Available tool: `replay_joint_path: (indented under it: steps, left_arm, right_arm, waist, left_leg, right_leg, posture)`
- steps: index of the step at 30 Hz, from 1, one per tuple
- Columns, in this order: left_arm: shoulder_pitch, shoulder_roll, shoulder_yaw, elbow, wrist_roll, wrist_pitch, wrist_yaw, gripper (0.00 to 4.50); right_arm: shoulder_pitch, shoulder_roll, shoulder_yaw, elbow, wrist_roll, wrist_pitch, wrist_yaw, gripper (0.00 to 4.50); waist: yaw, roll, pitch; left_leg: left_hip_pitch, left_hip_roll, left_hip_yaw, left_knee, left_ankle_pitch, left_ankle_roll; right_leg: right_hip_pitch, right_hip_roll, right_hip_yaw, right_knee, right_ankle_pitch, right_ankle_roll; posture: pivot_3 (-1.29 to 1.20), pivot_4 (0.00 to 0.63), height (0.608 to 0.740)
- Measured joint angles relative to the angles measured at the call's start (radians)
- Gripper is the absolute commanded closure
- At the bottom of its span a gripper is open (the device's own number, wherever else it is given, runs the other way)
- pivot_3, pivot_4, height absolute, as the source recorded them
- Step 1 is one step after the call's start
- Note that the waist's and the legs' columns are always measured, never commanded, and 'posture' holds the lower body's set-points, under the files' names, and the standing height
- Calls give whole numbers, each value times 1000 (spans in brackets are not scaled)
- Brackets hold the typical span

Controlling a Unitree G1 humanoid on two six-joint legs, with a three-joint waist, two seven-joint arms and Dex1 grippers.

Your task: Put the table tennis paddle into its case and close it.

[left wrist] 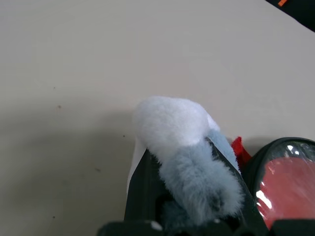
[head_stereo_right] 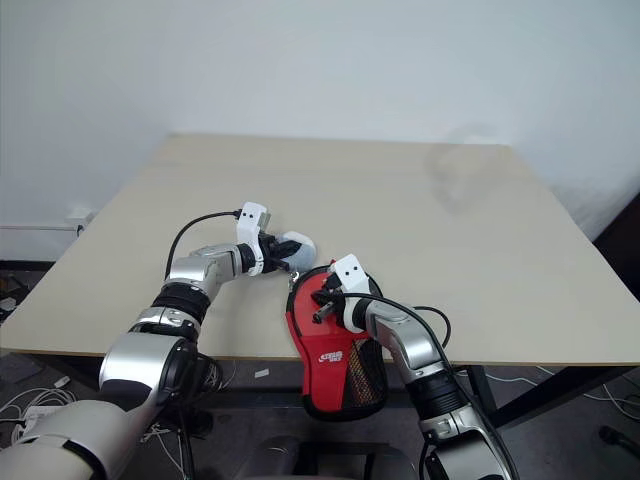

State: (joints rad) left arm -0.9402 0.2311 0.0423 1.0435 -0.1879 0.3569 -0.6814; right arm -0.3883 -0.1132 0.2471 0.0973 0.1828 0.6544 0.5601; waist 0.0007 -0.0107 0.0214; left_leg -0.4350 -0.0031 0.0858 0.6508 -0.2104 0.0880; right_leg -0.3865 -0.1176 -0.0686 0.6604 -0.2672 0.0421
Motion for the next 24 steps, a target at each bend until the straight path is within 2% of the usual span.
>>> replay_joint_path:
  steps: [15, 24]
  left_arm:
    - [-96, -96, 68, 204, 27, -265, 202, 4352]
    - [-139, -157, 83, 271, 59, -331, 260, 4352]
  right_arm:
    - [1, -1, 12, -8, 0, 5, 4, 4500]
    - [6, -1, 19, -20, 0, 12, 4, 4500]
  waist:
    - [0, 0, 0]
    - [0, 0, 0]
  left_leg:
    - [0, 0, -1, 1, -1, 2]
    - [-1, 0, -1, 2, -2, 3]
  right_leg:
    - [0, -1, 0, 0, 0, 0]
    - [0, -1, 0, 1, 0, 0]
  posture:
    - [0, 0, 707]
    - [0, 0, 707]
